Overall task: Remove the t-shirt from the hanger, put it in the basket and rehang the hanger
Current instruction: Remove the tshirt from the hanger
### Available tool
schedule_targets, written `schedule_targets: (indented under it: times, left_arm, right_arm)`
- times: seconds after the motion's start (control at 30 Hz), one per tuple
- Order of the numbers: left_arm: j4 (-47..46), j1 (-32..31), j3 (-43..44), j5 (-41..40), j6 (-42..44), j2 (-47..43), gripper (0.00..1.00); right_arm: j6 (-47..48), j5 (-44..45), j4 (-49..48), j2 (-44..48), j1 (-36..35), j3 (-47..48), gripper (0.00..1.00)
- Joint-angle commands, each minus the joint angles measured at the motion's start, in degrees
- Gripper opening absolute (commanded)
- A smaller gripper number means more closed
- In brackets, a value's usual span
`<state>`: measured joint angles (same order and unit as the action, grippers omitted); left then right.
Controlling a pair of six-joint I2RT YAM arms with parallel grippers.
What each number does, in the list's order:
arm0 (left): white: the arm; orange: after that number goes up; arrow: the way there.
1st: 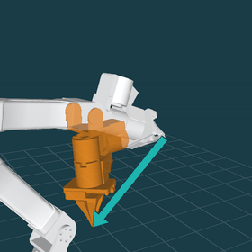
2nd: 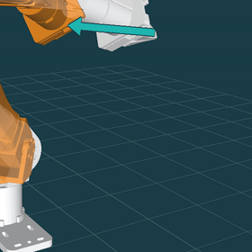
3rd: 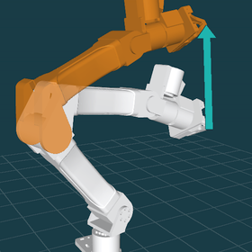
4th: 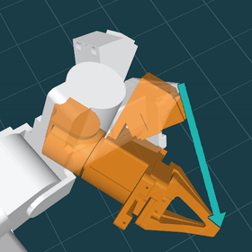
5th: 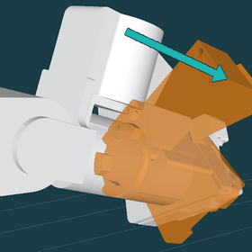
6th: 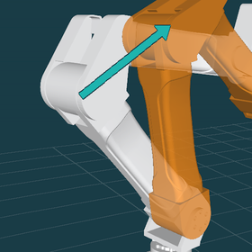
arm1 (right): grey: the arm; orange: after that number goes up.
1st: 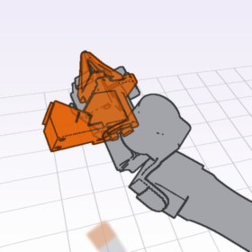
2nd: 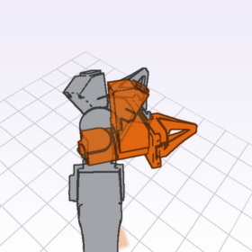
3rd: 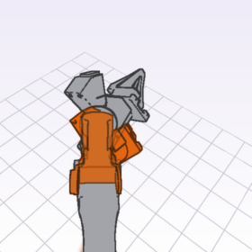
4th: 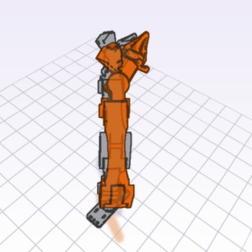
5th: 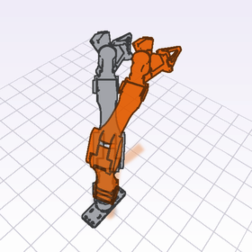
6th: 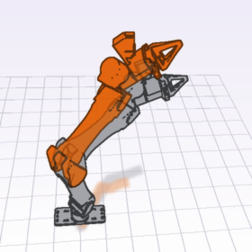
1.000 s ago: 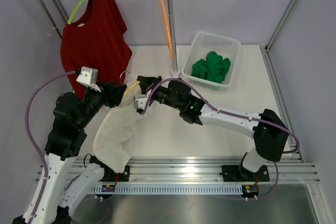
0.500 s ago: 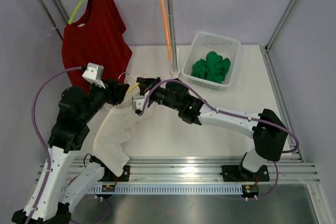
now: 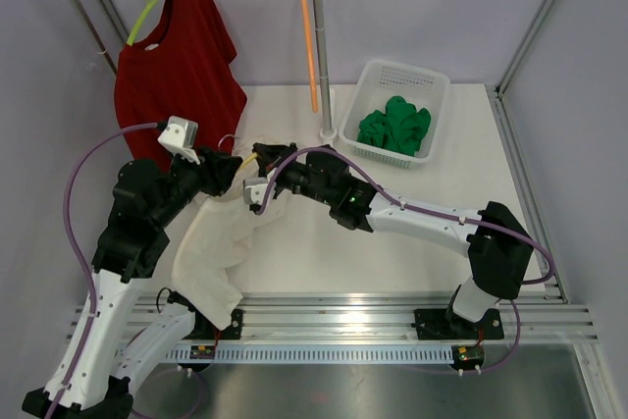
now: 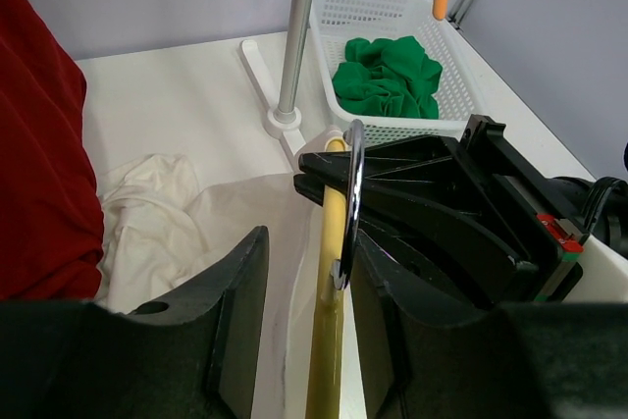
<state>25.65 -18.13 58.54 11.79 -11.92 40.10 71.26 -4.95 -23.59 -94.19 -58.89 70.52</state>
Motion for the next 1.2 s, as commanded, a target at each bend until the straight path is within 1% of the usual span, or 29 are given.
schedule_targets:
  times: [0.0, 0.13, 0.27, 0.4, 0.53, 0.6, 0.63, 0.67, 0.7, 0.77, 0.8, 0.87, 0.93, 0.97, 1.0, 1.1, 1.13, 1.17]
  left_arm:
    - [-1.7, -0.2, 2.4, 1.2, 0.6, 0.7, 0.40]
    - [-1.4, -0.3, 2.5, 0.9, 0.7, 0.7, 0.38]
    - [-1.6, -0.4, 2.5, 0.8, 0.7, 0.7, 0.31]
    - [-1.5, -0.5, 2.6, 0.6, 0.7, 0.6, 0.31]
    - [-1.6, -0.5, 2.5, 0.5, 0.7, 0.4, 0.26]
    - [-1.7, -0.5, 2.5, 0.6, 0.8, 0.5, 0.19]
    - [-1.7, -0.5, 2.5, 0.6, 0.9, 0.6, 0.07]
    - [-1.8, -0.5, 2.4, 0.6, 0.9, 0.6, 0.02]
    - [-1.8, -0.5, 2.4, 0.4, 1.0, 0.7, 0.00]
    - [-1.8, -0.6, 2.4, 0.4, 1.0, 0.7, 0.00]
    - [-1.8, -0.6, 2.4, 0.3, 1.0, 0.9, 0.00]
    - [-1.8, -0.7, 2.3, 0.1, 1.0, 0.9, 0.00]
    - [-2.0, -0.7, 2.3, 0.0, 0.9, 0.8, 0.00]
    - [-2.3, -0.7, 2.2, 0.0, 0.9, 0.5, 0.00]
    - [-2.5, -0.8, 2.1, -0.1, 0.8, 0.2, 0.00]
    - [-3.2, -0.8, 1.6, 0.0, 0.8, -0.8, 0.00]
    - [-3.3, -0.8, 1.5, 0.0, 0.7, -1.0, 0.00]
    - [-3.5, -0.8, 1.2, 0.0, 0.7, -1.2, 0.00]
  right_arm:
    - [0.5, 1.3, -3.4, 0.2, -0.5, 4.2, 0.00]
    - [0.5, 1.7, -3.1, 0.1, -0.5, 4.5, 0.00]
    - [0.4, 1.3, -2.7, 0.1, -0.5, 4.5, 0.00]
    - [0.5, 1.3, -2.3, 0.1, -0.5, 4.4, 0.00]
    - [0.8, 1.1, -1.5, 0.4, -0.5, 4.1, 0.00]
    - [0.9, 1.0, -1.2, 0.5, -0.5, 4.0, 0.00]
    - [1.0, 1.0, -1.1, 0.7, -0.5, 3.9, 0.00]
    - [1.0, 1.0, -1.1, 0.6, -0.5, 4.0, 0.00]
    - [1.0, 0.9, -1.1, 0.6, -0.6, 4.0, 0.00]
    - [0.8, 0.9, -0.9, 0.6, -0.6, 4.3, 0.00]
    - [0.6, 1.0, -0.9, 0.7, -0.7, 4.2, 0.05]
    - [-0.1, 1.0, -1.4, 0.9, -0.7, 3.9, 0.20]
    - [-0.7, 1.0, -0.7, 1.5, -0.7, 4.1, 0.30]
    - [-1.6, 1.1, -0.4, 1.6, -0.7, 4.1, 0.37]
    - [-2.2, 0.9, -0.2, 2.3, -0.7, 4.0, 0.54]
    - [-4.7, 0.1, -0.4, 4.0, -0.7, 3.0, 0.71]
    - [-5.3, -0.1, -0.4, 4.5, -0.7, 2.7, 0.80]
    - [-7.1, -0.4, -0.4, 5.1, -0.8, 2.7, 0.84]
